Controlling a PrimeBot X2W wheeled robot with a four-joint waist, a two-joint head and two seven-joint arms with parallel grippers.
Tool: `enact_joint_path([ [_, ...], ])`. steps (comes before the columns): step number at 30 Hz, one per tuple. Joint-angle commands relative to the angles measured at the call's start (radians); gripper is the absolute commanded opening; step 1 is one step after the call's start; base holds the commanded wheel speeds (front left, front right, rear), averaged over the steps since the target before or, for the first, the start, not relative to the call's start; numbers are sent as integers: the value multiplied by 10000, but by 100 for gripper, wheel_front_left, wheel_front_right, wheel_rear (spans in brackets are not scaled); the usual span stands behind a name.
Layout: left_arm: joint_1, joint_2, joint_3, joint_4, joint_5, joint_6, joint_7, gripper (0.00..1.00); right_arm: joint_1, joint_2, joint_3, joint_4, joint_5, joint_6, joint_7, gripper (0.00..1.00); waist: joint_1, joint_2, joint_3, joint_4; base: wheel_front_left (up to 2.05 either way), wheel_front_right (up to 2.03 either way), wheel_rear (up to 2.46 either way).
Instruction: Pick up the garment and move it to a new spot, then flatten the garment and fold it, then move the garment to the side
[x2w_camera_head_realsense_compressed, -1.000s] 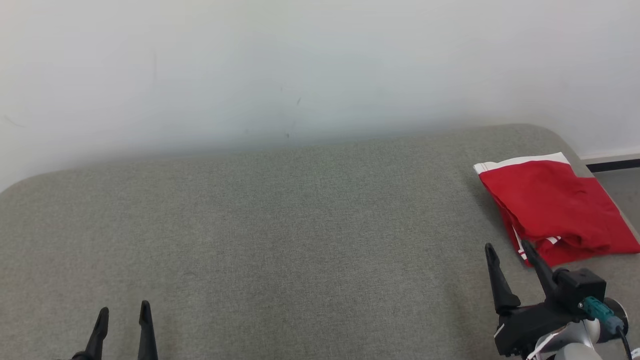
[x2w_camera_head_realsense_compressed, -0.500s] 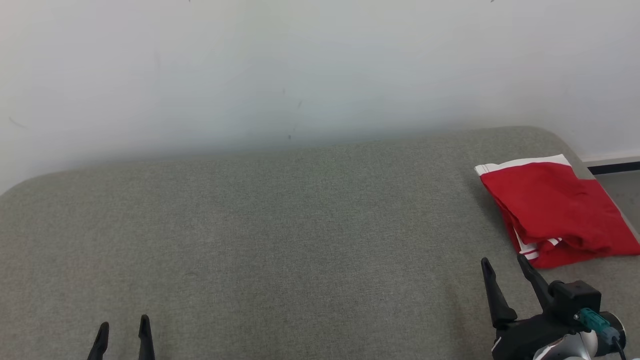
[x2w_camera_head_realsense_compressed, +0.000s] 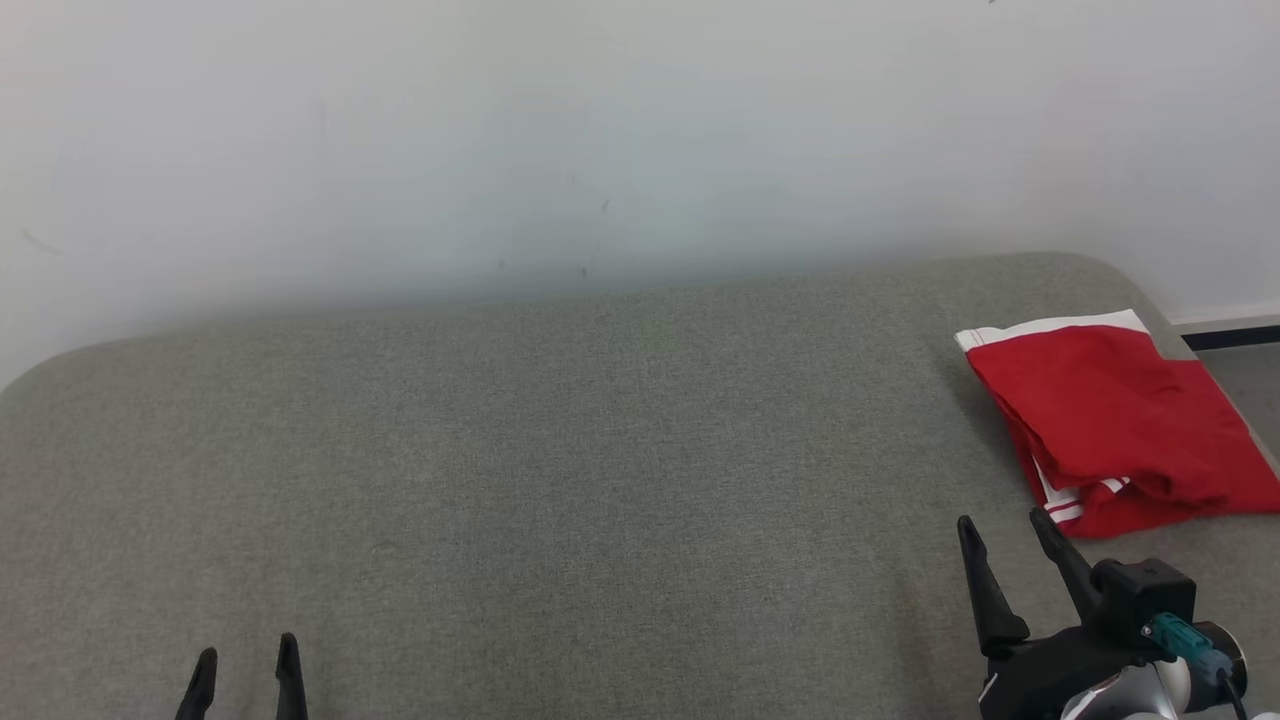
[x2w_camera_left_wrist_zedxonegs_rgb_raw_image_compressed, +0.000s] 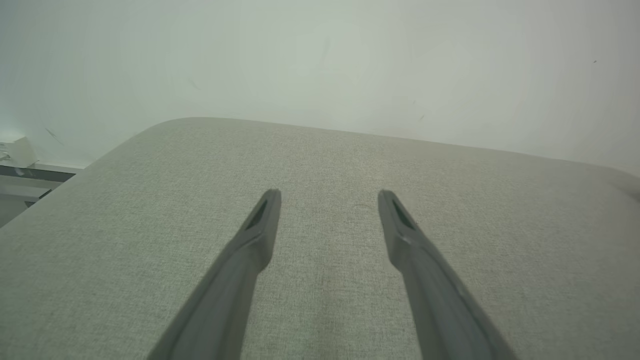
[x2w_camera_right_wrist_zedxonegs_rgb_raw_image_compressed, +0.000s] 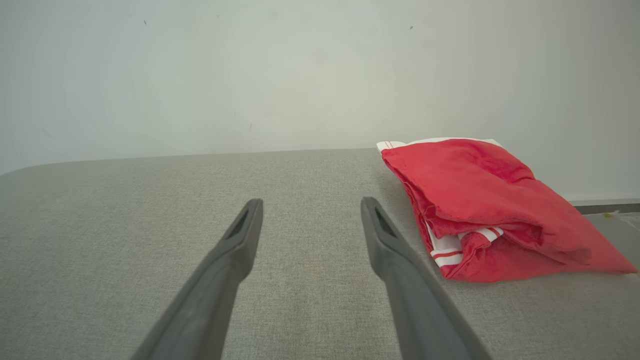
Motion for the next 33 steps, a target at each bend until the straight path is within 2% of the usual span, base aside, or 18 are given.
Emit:
enact_joint_path([
  [1, -77, 40, 25, 24, 122, -18, 0, 100, 3, 82, 17, -10, -50, -4, -21, 100, 0, 0, 9, 11, 0, 0, 0],
  [12, -51, 9, 90, 140, -3, -45, 0, 100, -7, 149, -7, 69, -94, -4, -60, 100, 0, 0, 29, 48, 0, 0, 0],
  [13, -11, -13, 67, 157, -16, -8, 5, 0, -4, 127, -3, 76, -38, 0, -19, 0, 0, 0, 31, 49, 0, 0, 0],
  [18, 125, -143, 73, 585, -153, -5, 105, 0, 347, 236, -16, 457, 104, 0, 66, 0, 1, 0, 36, 54, 0, 0, 0],
  [33, -224, -117, -52, 402, -3036, -38, 846, 0, 319, 467, -426, 101, 2829, 0, 566, 0, 1, 0, 115, 126, 0, 0, 0],
])
